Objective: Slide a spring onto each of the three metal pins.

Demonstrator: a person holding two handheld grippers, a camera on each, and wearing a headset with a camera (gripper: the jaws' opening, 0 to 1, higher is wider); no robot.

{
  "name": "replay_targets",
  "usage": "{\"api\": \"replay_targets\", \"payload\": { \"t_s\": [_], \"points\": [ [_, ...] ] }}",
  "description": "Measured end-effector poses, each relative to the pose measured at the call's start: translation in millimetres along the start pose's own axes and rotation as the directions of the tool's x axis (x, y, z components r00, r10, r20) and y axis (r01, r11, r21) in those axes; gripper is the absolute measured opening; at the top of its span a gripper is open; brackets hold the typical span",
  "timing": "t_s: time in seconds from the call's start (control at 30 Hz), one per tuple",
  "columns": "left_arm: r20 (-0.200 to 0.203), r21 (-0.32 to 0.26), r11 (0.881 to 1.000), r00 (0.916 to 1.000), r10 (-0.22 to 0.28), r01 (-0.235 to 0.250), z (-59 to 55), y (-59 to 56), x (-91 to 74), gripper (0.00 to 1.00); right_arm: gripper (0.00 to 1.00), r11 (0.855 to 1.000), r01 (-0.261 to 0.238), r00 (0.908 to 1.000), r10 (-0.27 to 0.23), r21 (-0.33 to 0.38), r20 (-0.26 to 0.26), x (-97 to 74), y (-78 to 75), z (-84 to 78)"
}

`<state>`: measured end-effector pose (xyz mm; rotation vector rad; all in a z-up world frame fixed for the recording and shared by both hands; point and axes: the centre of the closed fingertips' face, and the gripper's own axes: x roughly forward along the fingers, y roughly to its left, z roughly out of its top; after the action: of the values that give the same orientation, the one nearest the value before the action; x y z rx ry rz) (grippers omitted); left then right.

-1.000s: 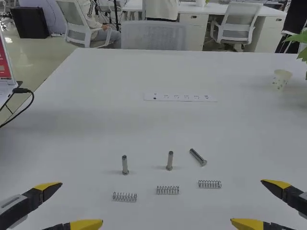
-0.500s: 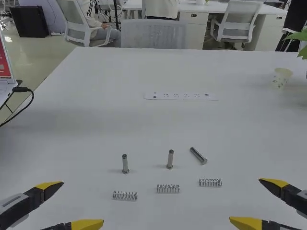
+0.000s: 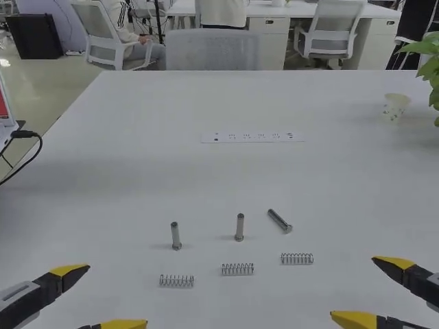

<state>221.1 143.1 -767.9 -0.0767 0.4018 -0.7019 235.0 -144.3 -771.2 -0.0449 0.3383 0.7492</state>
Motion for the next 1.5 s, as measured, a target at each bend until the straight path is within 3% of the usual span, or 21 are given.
{"api": "replay_targets", "payload": {
  "t_s": [0.83, 1.5],
  "points": [
    [0.029, -0.005, 1.0, 0.9992, 0.029, -0.029, 9.3, 3.5, -9.0, 0.78, 0.72, 1.0, 0.01, 0.9999, -0.01, -0.026, 0.011, -5.2, -11.2, 10.7],
    [0.044, -0.001, 0.999, 0.9977, 0.051, -0.051, 13.7, 6.8, -16.8, 0.76, 0.7, 0.999, 0.006, 1.0, -0.005, -0.038, 0.006, 0.0, -15.9, 16.6]
  ]
}}
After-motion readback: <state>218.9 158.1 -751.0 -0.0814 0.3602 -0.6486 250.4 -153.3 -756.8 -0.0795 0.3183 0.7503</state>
